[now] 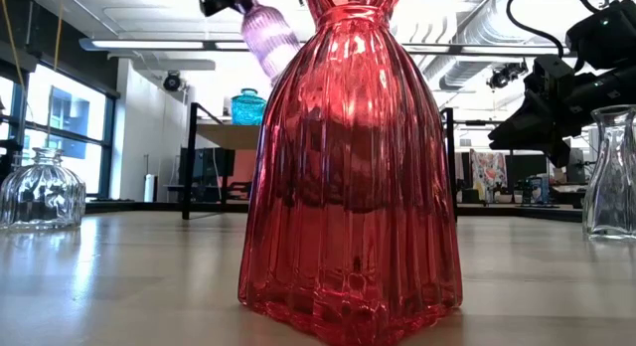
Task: Sort vases onto shelf
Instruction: Put the left violet vase on the shelf aligned with the other violet vase
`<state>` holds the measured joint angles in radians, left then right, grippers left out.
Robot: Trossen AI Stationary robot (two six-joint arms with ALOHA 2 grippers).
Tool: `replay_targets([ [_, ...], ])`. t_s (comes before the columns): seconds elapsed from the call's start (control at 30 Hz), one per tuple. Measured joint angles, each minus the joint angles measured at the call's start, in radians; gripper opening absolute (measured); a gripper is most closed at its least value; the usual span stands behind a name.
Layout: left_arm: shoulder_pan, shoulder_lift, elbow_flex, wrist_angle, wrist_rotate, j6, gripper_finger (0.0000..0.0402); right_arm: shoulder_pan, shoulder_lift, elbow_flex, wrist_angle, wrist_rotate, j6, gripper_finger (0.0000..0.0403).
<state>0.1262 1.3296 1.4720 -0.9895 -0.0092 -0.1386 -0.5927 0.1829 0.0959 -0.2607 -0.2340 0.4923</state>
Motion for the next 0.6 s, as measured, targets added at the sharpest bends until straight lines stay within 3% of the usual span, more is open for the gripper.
replay_targets([
  [0.33,0.154,0.057,0.119,0.000,-0.032,0.178,0.0021,0.000,0.000,0.000,0.000,0.000,-0.001,0.0073],
  [0.6,0.222,0.184,0.285,-0.022,-0.023,0.300,0.0021,0.000,0.001,0.000,0.000,0.000,0.000,0.0073],
])
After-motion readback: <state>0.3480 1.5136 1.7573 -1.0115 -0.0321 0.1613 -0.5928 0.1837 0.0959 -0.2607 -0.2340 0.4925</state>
